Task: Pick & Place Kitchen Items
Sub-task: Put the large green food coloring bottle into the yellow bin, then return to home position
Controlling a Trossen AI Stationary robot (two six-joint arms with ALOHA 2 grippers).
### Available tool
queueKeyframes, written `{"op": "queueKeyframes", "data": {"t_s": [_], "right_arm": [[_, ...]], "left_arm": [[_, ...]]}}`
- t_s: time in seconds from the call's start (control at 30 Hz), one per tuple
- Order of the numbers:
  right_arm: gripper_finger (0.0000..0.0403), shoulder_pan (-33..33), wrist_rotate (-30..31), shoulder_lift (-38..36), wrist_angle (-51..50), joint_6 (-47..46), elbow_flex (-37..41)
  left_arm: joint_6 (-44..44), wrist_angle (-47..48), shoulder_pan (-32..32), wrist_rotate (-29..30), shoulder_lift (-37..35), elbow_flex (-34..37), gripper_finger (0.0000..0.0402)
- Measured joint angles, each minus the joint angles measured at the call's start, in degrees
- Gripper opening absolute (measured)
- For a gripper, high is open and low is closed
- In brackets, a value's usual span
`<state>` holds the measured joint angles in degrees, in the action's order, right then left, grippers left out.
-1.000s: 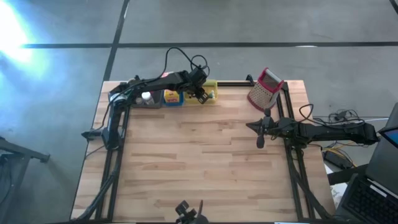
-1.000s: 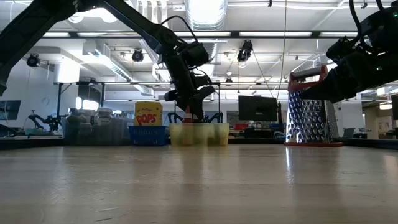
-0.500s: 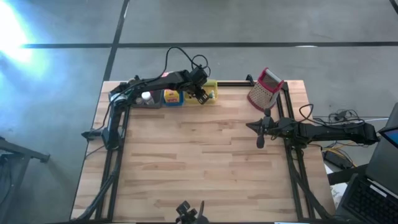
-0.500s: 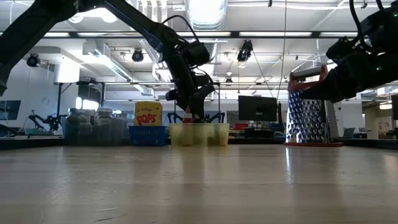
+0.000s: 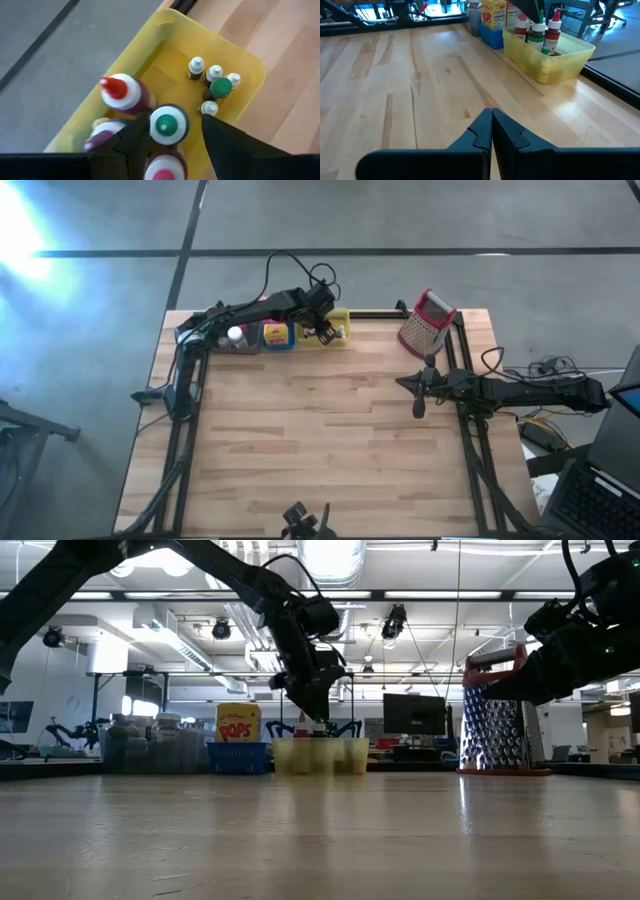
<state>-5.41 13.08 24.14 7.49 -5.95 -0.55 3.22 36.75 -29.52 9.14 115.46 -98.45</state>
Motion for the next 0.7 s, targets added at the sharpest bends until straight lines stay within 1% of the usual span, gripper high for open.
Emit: {"op": "queueKeyframes", "data": {"t_s": [0.2, 0.27, 0.33, 0.43, 0.57, 0.63, 0.7], "right_arm": [[0.0008, 0.00, 0.00, 0.00, 0.00, -0.01, 0.01], [0.0008, 0.00, 0.00, 0.00, 0.00, 0.01, 0.01], [0.0008, 0.01, 0.00, -0.01, 0.00, 0.01, 0.00], [0.0008, 0.02, 0.00, -0.02, 0.00, 0.01, 0.01], [0.0008, 0.02, 0.00, -0.01, 0.00, 0.01, -0.01], [0.0008, 0.00, 0.02, 0.00, -0.02, 0.01, -0.01], [0.0008, 0.02, 0.00, 0.00, -0.02, 0.01, -0.01]], "left_arm": [[-1.29, 10.03, 1.09, 4.39, -0.06, -7.34, 0.0184], [-2.19, 13.53, 2.16, 5.84, -0.18, -10.09, 0.0182], [-3.14, 15.01, 3.88, 7.66, -0.71, -11.85, 0.0177], [-5.12, 14.51, 7.50, 10.07, -2.52, -11.92, 0.0160], [-6.30, 12.61, 12.53, 10.47, -5.37, -10.64, 0.0127], [-6.33, 9.82, 14.91, 10.45, -7.07, -8.96, 0.0112], [-6.31, 4.99, 17.06, 9.62, -9.66, -6.15, 0.0101]]}}
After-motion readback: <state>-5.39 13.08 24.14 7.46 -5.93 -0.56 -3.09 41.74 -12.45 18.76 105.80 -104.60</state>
